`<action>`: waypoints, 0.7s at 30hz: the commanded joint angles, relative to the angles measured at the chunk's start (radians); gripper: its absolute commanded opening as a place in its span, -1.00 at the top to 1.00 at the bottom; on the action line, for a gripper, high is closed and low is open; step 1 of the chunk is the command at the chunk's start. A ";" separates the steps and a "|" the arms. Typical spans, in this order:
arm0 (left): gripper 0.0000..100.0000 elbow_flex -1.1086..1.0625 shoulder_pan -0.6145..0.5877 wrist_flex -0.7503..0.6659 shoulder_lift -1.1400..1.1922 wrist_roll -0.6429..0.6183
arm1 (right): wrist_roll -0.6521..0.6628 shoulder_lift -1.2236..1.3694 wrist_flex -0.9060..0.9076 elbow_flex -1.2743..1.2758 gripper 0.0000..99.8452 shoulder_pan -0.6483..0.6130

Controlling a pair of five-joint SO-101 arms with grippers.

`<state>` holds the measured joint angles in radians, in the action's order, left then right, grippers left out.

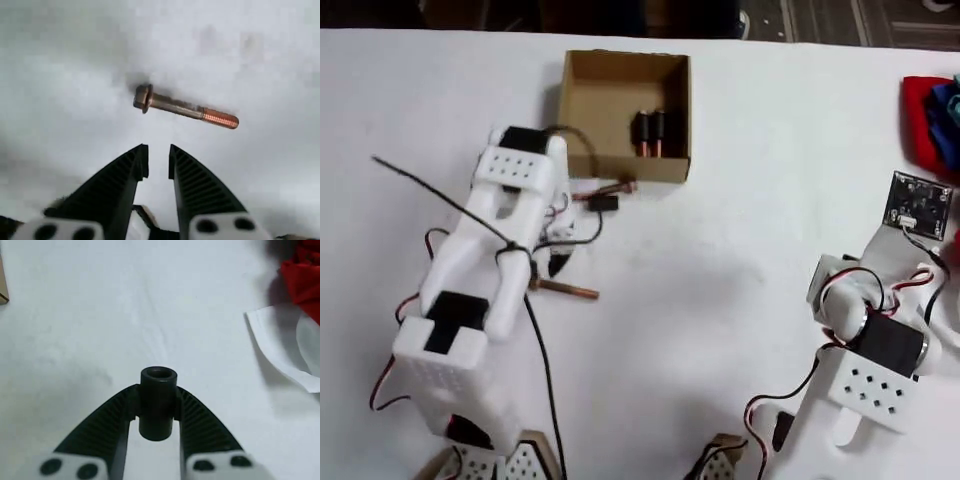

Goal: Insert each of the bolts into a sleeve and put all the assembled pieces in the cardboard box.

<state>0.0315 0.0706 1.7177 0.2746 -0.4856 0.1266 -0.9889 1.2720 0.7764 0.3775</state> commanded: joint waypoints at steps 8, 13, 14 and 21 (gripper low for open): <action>0.82 -0.160 -0.003 -0.207 -0.057 -0.428 | -0.002 -0.031 -0.012 -0.008 0.96 -0.007; 0.82 -0.188 0.003 -0.264 -0.057 -0.503 | -0.002 -0.031 -0.012 -0.008 0.96 -0.007; 0.82 -0.188 0.003 -0.267 -0.057 -0.506 | -0.002 -0.031 -0.012 -0.008 0.96 -0.007; 0.82 -0.183 0.000 -0.273 -0.003 -0.514 | -0.002 -0.031 -0.012 -0.008 0.96 -0.007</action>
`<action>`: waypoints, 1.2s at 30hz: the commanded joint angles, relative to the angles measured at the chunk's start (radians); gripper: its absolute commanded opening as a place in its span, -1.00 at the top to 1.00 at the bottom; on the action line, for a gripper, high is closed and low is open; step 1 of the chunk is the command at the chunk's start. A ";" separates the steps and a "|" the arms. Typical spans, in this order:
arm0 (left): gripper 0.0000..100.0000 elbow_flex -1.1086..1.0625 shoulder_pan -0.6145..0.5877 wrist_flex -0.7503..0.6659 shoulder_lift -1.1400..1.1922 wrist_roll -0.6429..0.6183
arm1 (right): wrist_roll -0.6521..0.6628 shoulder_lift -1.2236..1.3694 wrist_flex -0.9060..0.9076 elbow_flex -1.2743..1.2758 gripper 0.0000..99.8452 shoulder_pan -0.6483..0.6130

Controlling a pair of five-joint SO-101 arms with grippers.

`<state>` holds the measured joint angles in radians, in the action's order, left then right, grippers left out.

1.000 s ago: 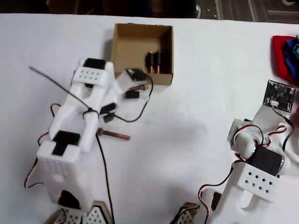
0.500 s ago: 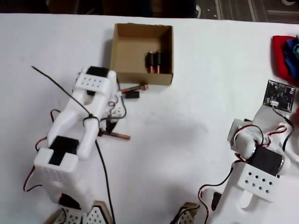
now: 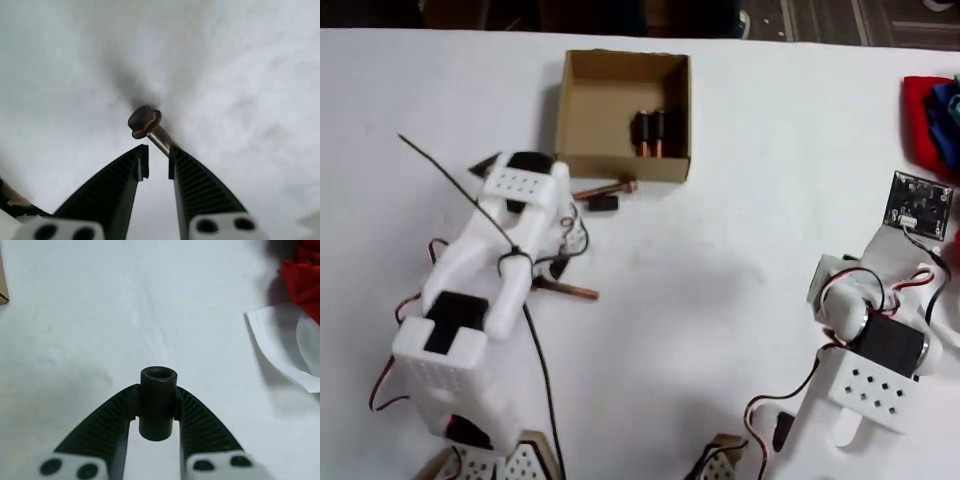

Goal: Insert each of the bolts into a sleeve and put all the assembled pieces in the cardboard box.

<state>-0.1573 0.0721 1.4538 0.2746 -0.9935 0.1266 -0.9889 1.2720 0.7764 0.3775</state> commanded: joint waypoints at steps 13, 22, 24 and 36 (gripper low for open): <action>0.82 0.036 -0.002 -0.028 0.222 -0.005 | -0.002 -0.031 -0.012 -0.011 0.96 -0.005; 0.75 0.246 -0.002 0.173 0.224 -0.003 | -0.002 -0.031 -0.012 -0.011 0.96 -0.007; 0.60 0.295 0.003 0.216 0.224 -0.003 | -0.002 -0.031 -0.012 -0.011 0.96 -0.005; 0.21 0.259 0.002 0.324 0.226 -0.008 | -0.002 -0.031 -0.012 -0.011 0.96 -0.005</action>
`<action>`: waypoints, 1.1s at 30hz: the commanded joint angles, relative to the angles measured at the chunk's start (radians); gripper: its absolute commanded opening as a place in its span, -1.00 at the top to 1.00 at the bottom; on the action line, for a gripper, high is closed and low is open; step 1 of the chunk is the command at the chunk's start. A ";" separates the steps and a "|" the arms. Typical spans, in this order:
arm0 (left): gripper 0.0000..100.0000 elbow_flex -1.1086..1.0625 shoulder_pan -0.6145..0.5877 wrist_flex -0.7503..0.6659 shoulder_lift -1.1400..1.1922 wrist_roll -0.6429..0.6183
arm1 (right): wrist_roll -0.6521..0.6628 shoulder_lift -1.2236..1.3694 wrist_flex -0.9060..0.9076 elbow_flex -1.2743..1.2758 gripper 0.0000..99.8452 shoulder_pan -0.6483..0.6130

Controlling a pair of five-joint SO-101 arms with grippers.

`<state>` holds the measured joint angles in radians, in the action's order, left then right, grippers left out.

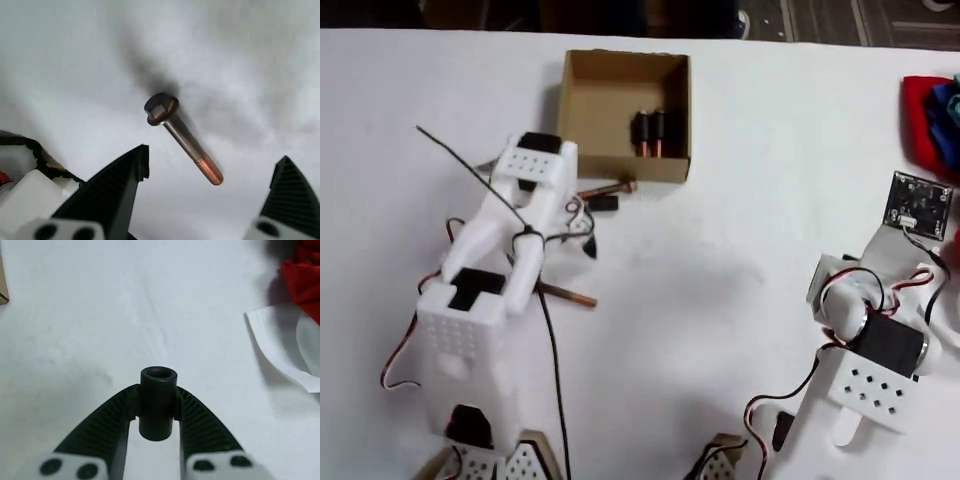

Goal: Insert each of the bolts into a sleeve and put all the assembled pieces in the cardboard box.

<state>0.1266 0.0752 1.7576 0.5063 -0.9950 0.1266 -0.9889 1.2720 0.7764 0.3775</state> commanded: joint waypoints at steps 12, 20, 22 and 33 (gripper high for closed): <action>0.21 -0.191 -0.008 -0.124 -0.005 -0.009 | -0.002 -0.031 -0.013 -0.012 0.96 -0.002; 0.71 -0.197 -0.009 -0.287 -0.005 -0.009 | -0.002 -0.031 -0.012 -0.048 0.96 -0.001; 0.85 -0.197 -0.009 -0.318 -0.005 -0.009 | -0.002 -0.031 -0.010 -0.074 0.96 -0.001; 0.93 -0.131 -0.006 -0.463 -0.006 -0.002 | -0.002 -0.031 0.019 -0.126 0.96 -0.005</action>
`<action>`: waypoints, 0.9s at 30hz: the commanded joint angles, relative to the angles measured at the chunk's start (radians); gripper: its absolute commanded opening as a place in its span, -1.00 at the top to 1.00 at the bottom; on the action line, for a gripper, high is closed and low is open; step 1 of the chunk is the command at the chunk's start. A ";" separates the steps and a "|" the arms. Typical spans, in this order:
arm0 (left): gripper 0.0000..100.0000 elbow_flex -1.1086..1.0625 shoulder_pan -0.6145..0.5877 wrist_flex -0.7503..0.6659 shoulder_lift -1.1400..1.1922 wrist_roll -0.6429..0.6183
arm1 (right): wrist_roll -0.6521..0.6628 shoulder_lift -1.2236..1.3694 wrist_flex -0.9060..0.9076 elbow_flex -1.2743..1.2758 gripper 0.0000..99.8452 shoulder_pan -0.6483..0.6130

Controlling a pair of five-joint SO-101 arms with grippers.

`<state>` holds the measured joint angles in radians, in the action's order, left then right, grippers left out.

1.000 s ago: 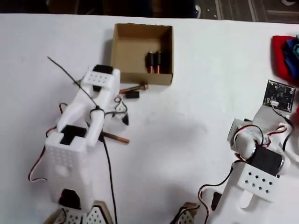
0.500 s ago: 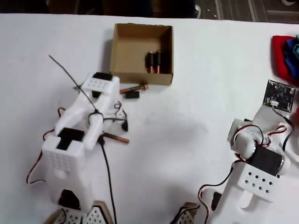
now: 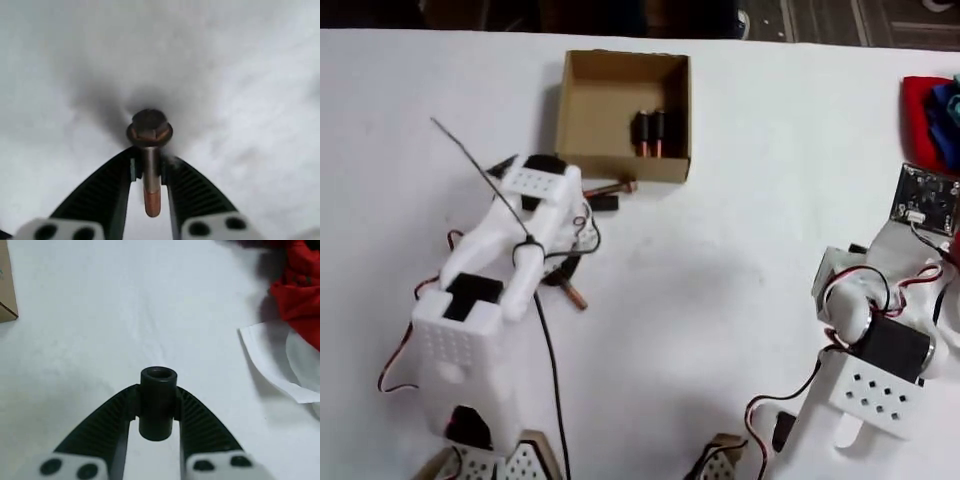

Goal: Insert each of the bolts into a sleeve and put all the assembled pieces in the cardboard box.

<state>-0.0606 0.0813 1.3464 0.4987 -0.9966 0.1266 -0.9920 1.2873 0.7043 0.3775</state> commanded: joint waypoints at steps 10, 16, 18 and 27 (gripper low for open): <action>0.93 0.308 -0.014 0.060 0.000 0.592 | -0.002 -0.028 0.008 -0.049 0.96 -0.005; 0.93 0.260 0.003 0.060 0.014 0.976 | -0.002 -0.028 0.008 -0.049 0.96 -0.007; 0.93 0.242 0.005 0.061 0.049 0.982 | -0.002 -0.028 0.008 -0.049 0.96 -0.007; 0.92 0.429 -0.003 0.166 0.230 0.910 | -0.002 -0.028 0.008 -0.049 0.96 -0.007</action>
<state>0.2785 0.0752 1.4691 0.6874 -0.0499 0.1266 -0.9920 1.2935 0.7043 0.3775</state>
